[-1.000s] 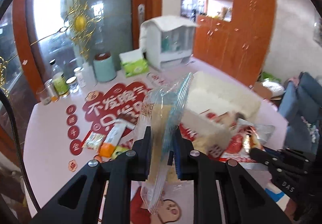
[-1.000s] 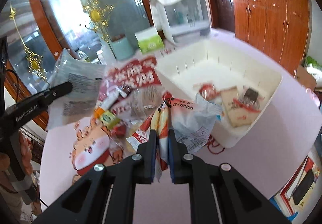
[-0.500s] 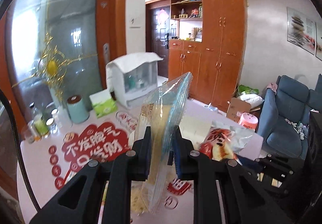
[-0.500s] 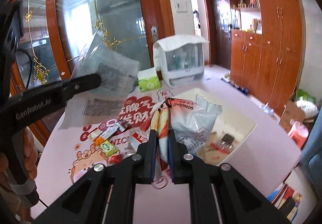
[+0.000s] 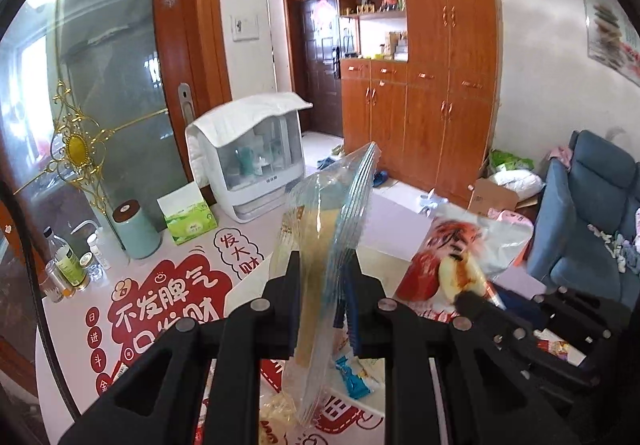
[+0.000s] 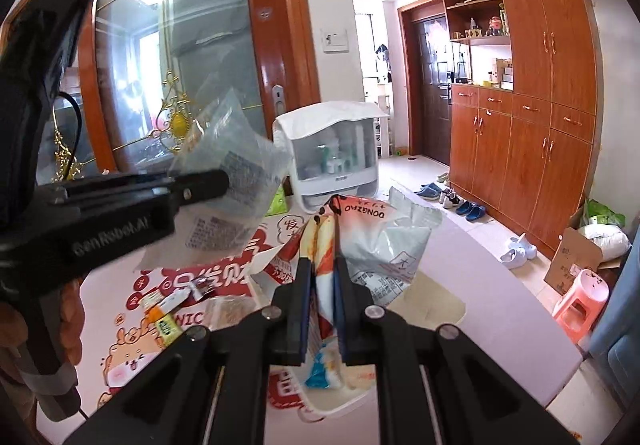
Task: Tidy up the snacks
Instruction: 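Lift both bags over the white tray and release them inside, then withdraw both tools from the tray toward the remaining snacks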
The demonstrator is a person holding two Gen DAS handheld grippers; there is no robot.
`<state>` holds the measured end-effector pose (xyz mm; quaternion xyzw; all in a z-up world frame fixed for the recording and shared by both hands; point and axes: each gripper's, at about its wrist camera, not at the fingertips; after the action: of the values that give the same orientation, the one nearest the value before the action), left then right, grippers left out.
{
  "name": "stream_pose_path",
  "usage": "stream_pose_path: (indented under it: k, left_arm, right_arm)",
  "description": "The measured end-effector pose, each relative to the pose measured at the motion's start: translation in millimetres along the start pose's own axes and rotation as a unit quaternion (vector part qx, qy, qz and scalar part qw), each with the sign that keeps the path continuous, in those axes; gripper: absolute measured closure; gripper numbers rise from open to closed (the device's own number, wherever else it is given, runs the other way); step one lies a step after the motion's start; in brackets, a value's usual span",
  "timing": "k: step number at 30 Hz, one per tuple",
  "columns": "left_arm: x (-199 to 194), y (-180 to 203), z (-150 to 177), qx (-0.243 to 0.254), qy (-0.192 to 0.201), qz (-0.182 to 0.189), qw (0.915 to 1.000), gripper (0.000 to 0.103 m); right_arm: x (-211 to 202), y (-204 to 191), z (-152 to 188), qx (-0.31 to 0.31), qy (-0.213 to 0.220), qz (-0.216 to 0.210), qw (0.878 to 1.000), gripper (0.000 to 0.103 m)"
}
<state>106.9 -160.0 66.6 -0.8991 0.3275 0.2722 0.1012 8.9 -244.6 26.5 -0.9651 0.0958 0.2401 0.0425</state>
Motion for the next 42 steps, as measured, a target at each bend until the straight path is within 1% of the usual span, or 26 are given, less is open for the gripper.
stream_pose_path:
  k: [4, 8, 14, 16, 17, 18, 19, 20, 21, 23, 25, 29, 42]
  left_arm:
    - [30, 14, -3, 0.005, -0.021, -0.016, 0.9996, 0.087]
    - [52, 25, -4, 0.009, -0.041, -0.031, 0.9986, 0.087]
    - [80, 36, -2, 0.012, -0.078, -0.049, 0.9957, 0.087]
    - [87, 38, 1, 0.012, -0.093, -0.054, 0.9941, 0.084]
    - [90, 39, 1, 0.012, -0.097, -0.058, 0.9935, 0.079]
    - [93, 41, 3, 0.016, -0.100, -0.067, 0.9926, 0.066]
    - [94, 42, 4, 0.019, -0.102, -0.073, 0.9919, 0.056]
    - [95, 43, 5, 0.021, -0.104, -0.079, 0.9911, 0.032]
    - [95, 43, 5, 0.020, -0.103, -0.086, 0.9908, 0.017]
    - [91, 42, 6, 0.015, -0.095, -0.090, 0.9913, 0.015]
    - [92, 41, 6, 0.011, -0.100, -0.092, 0.9907, 0.015]
    - [92, 36, 8, 0.000, -0.107, -0.098, 0.9894, 0.015]
    - [77, 31, 15, -0.005, -0.109, -0.114, 0.9874, 0.015]
  right_arm:
    - [15, 24, -4, 0.008, -0.004, -0.004, 1.000, 0.093]
    - [34, 45, -4, 0.017, -0.020, -0.011, 1.000, 0.092]
    - [51, 60, 2, 0.019, -0.042, -0.018, 0.999, 0.091]
    - [58, 63, 4, 0.016, -0.056, -0.020, 0.998, 0.090]
    - [64, 64, 6, 0.013, -0.069, -0.024, 0.997, 0.088]
    - [69, 66, 7, 0.013, -0.081, -0.023, 0.996, 0.088]
    - [71, 67, 11, 0.012, -0.090, -0.023, 0.996, 0.086]
    - [75, 68, 14, 0.011, -0.100, -0.024, 0.995, 0.080]
    - [78, 70, 17, 0.013, -0.108, -0.027, 0.994, 0.075]
    - [79, 72, 20, 0.019, -0.110, -0.024, 0.993, 0.050]
    - [77, 74, 20, 0.021, -0.104, -0.024, 0.994, 0.043]
    - [78, 77, 19, 0.026, -0.104, -0.031, 0.994, 0.041]
    - [89, 78, 19, 0.047, -0.122, -0.043, 0.990, 0.041]
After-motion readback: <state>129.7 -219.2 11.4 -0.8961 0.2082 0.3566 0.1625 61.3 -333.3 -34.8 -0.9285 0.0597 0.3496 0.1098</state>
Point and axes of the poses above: each gripper's, at about its wrist camera, not at the fingertips, and x roughly the way its jaws point, y to its right, z to its underside, and after that the axes turned 2 degrees about -x, right-handed
